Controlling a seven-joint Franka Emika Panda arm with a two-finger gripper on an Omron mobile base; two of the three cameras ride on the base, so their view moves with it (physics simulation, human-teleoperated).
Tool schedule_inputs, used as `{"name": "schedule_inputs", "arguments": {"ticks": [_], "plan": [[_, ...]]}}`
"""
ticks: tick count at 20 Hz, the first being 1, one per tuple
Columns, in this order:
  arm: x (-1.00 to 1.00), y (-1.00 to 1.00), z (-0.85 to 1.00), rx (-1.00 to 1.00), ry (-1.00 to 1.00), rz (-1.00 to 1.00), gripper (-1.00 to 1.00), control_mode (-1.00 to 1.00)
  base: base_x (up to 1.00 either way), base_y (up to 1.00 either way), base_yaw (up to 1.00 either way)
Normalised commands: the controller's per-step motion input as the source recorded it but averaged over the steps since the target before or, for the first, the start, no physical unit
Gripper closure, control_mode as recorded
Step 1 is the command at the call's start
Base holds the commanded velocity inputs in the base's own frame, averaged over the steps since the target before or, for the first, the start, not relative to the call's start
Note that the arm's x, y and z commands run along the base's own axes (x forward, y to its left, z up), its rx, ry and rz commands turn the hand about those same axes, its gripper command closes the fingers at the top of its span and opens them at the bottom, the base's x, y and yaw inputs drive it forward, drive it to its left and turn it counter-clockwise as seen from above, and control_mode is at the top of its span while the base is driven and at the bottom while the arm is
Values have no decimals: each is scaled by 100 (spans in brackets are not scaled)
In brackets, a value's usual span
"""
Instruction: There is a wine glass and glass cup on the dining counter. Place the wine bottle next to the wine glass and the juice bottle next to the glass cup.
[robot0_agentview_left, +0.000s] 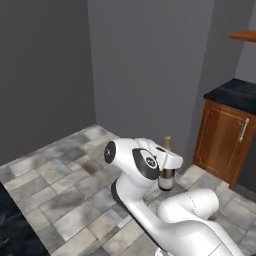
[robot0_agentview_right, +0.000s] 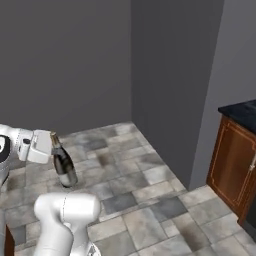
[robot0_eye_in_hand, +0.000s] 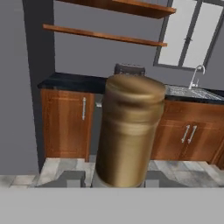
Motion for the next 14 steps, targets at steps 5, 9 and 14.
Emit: {"name": "schedule_inputs", "arguments": {"ticks": [5,9,14], "plan": [[0,0,0,0,0,0,100,100,87,4,27],[0,0,0,0,0,0,100,100,83,2,33],[0,0,0,0,0,0,100,100,85,1,30]]}}
